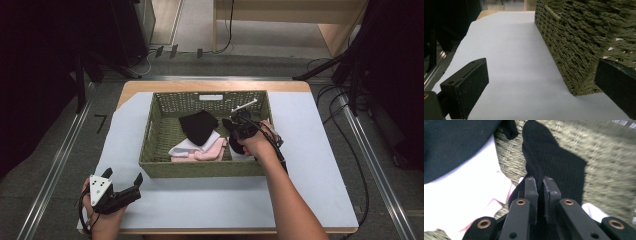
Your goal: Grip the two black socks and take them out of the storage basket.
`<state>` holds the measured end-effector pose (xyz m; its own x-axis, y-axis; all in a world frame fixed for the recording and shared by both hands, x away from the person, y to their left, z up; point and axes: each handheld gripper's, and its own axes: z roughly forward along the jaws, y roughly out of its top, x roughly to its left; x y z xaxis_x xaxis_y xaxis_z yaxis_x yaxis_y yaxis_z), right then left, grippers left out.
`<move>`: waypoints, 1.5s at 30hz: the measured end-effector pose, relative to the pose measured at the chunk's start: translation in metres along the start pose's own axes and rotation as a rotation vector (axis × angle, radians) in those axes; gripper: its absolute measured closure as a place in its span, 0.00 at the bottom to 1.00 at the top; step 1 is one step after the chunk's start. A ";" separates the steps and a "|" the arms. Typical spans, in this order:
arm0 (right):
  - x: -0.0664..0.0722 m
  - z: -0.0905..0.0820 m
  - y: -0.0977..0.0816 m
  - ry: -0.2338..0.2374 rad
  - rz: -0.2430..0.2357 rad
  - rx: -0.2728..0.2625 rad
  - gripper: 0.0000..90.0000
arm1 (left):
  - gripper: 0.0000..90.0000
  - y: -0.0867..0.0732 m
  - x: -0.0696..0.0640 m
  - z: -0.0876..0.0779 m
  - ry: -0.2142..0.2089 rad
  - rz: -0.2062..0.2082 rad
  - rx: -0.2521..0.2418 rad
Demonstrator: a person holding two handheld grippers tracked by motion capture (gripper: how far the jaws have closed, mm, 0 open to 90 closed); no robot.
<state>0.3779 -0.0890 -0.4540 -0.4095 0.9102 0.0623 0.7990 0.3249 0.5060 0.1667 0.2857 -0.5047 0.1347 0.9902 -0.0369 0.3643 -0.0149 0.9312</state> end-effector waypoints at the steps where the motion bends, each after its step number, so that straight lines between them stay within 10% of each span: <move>1: 0.000 0.000 0.000 0.000 0.000 0.000 0.94 | 0.00 0.000 0.000 0.000 0.000 0.001 0.001; 15: -0.010 -0.045 -0.006 0.013 0.061 -0.442 0.95 | 0.01 0.000 0.000 0.001 0.001 0.004 0.009; 32: -0.024 -0.086 -0.020 0.039 0.075 -0.679 0.95 | 0.00 0.000 0.000 0.000 0.000 0.004 0.005; 45: -0.064 -0.119 -0.040 -0.018 0.126 -0.796 0.95 | 0.01 0.000 0.000 0.000 0.004 0.003 0.010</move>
<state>0.3199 -0.1908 -0.3760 -0.3244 0.9341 0.1489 0.2828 -0.0545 0.9576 0.1672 0.2853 -0.5044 0.1319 0.9907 -0.0328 0.3730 -0.0189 0.9276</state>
